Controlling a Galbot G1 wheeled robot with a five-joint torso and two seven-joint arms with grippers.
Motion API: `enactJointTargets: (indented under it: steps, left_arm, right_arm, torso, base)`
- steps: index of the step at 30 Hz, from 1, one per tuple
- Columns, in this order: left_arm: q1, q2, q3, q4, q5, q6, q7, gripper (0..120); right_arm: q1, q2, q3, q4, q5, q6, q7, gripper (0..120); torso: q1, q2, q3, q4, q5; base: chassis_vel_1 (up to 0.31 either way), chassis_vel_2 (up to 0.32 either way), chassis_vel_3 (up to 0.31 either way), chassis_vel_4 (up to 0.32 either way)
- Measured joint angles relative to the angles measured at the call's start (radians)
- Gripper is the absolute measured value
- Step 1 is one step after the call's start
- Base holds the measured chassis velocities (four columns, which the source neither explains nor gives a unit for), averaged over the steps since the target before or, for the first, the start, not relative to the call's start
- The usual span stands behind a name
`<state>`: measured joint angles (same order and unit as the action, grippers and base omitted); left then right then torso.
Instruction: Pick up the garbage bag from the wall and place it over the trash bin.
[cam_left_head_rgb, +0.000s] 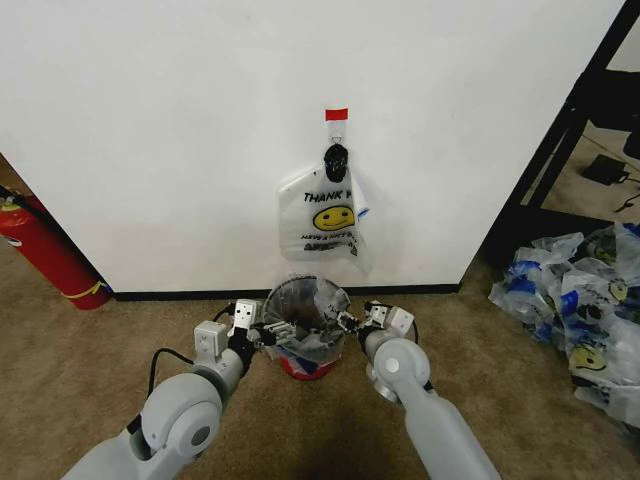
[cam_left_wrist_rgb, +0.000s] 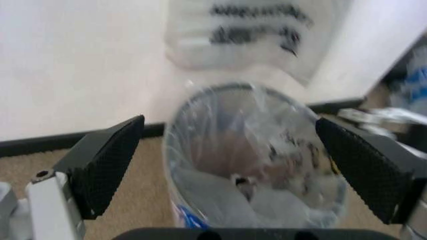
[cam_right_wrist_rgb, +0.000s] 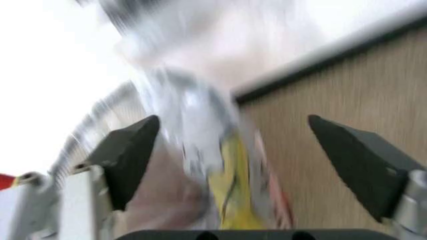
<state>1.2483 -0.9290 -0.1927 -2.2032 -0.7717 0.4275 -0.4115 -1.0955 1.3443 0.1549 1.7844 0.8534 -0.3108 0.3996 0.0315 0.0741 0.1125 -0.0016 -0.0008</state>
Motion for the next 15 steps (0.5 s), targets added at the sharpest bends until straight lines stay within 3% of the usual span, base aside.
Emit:
enactJointTargets:
  steps: [3, 6, 9, 10, 11, 15]
  left_arm:
    - [0.019, -0.024, -0.028, 0.018, 0.040, -0.055, 0.013, 100]
    - [0.057, -0.085, -0.069, 0.074, 0.090, -0.249, 0.016, 100]
    - [0.095, -0.124, -0.105, 0.107, 0.135, -0.372, 0.045, 100]
    - [0.117, -0.140, -0.123, 0.118, 0.154, -0.424, 0.066, 100]
    - [0.117, -0.140, -0.123, 0.118, 0.154, -0.424, 0.066, 100]
    - [0.231, -0.203, -0.220, 0.127, 0.127, -0.588, 0.207, 100]
  right_arm:
    - [-0.042, -0.029, 0.013, 0.038, -0.086, 0.073, -0.078, 96]
    - [-0.131, -0.054, 0.053, 0.091, -0.257, 0.225, -0.176, 100]
    - [-0.216, -0.052, 0.103, 0.125, -0.383, 0.349, -0.231, 100]
    - [-0.256, -0.046, 0.133, 0.143, -0.438, 0.392, -0.246, 100]
    - [-0.256, -0.046, 0.133, 0.143, -0.438, 0.392, -0.246, 100]
    - [-0.448, 0.039, 0.283, 0.210, -0.647, 0.559, -0.295, 100]
  torso:
    - [0.000, 0.000, 0.000, 0.0002, -0.0002]
    - [0.000, 0.000, 0.000, 0.0001, -0.0007]
    - [0.000, 0.000, 0.000, 0.0001, 0.0000]
    - [0.000, 0.000, 0.000, 0.0001, -0.0003]
    - [0.000, 0.000, 0.000, 0.0001, -0.0003]
    - [0.000, 0.000, 0.000, -0.0002, -0.0003]
  base:
    - [0.000, 0.000, 0.000, 0.000]
    - [0.000, 0.000, 0.000, 0.000]
    - [0.000, 0.000, 0.000, 0.000]
    - [0.000, 0.000, 0.000, 0.000]
    - [0.000, 0.000, 0.000, 0.000]
    - [0.000, 0.000, 0.000, 0.000]
